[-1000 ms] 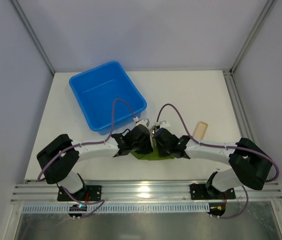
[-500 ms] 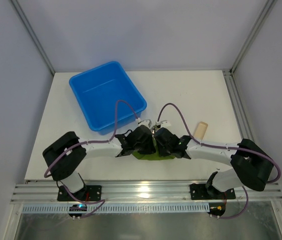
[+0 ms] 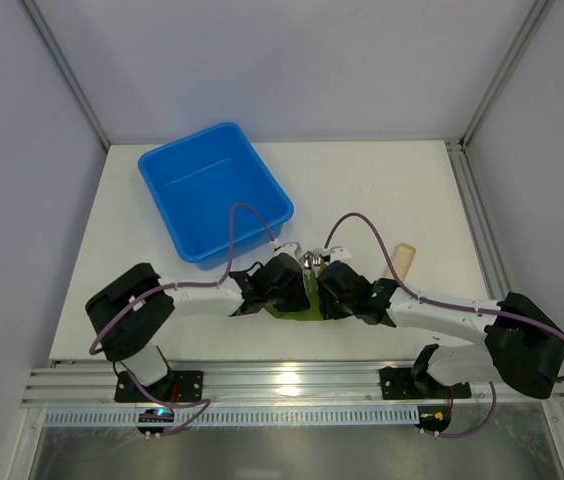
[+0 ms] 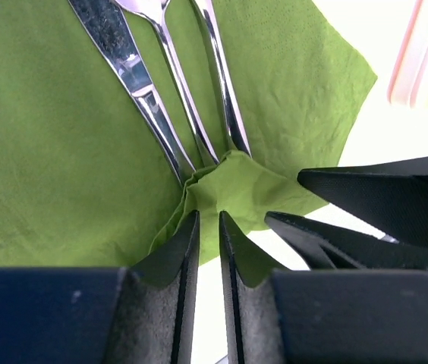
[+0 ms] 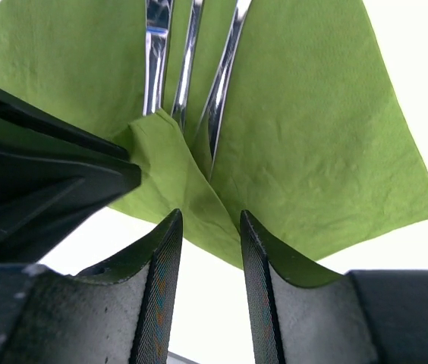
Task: Place the utensils on the paper napkin and roll it up
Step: Roll the napkin at the center of the board.
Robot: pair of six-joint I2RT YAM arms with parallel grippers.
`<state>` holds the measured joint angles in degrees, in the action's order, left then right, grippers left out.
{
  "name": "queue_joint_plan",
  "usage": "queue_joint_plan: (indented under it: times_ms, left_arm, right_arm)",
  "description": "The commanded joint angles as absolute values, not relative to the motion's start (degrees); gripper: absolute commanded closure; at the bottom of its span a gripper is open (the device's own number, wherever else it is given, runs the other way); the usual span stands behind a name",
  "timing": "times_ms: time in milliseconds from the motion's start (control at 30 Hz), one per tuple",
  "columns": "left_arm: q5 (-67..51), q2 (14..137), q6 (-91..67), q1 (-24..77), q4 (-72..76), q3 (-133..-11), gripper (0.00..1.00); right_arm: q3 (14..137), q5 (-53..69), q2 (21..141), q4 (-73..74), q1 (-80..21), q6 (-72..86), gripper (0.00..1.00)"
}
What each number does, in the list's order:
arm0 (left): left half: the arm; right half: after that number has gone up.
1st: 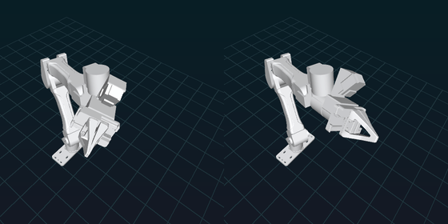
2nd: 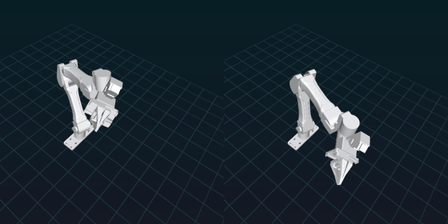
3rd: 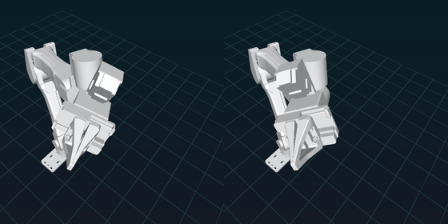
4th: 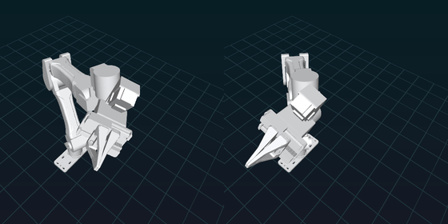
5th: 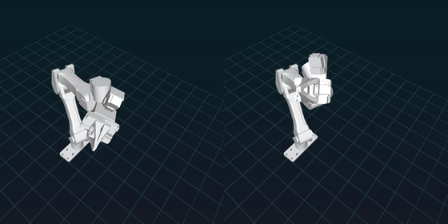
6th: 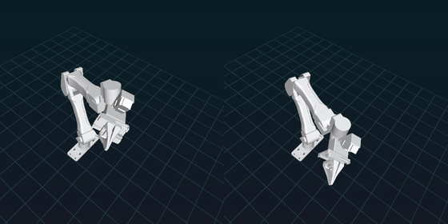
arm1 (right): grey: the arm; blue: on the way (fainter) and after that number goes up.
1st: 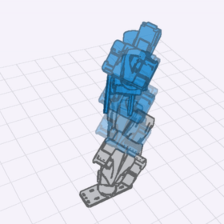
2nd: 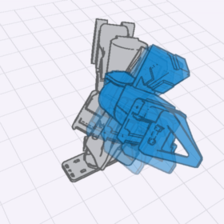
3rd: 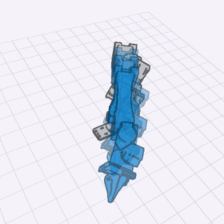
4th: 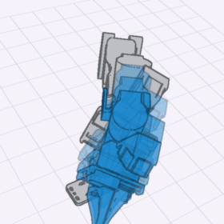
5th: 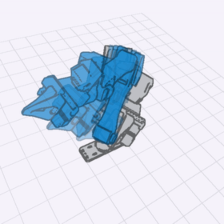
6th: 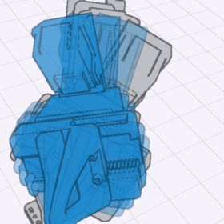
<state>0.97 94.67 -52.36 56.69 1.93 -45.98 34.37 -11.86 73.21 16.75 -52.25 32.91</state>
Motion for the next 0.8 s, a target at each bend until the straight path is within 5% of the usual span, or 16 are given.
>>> queue_joint_plan:
  times_ms: [0, 767]
  left_arm:
    - [0.35, 91.76, -52.12, 56.34, 4.31, -45.18, 0.82]
    - [0.35, 90.35, -53.88, 56.43, 6.15, -38.77, 0.82]
  right_arm:
    - [32.79, -11.16, 69.79, 17.31, -51.94, 33.05, 0.59]
    - [30.06, -11.69, 70.66, 20.12, -52.03, 39.11, 0.61]
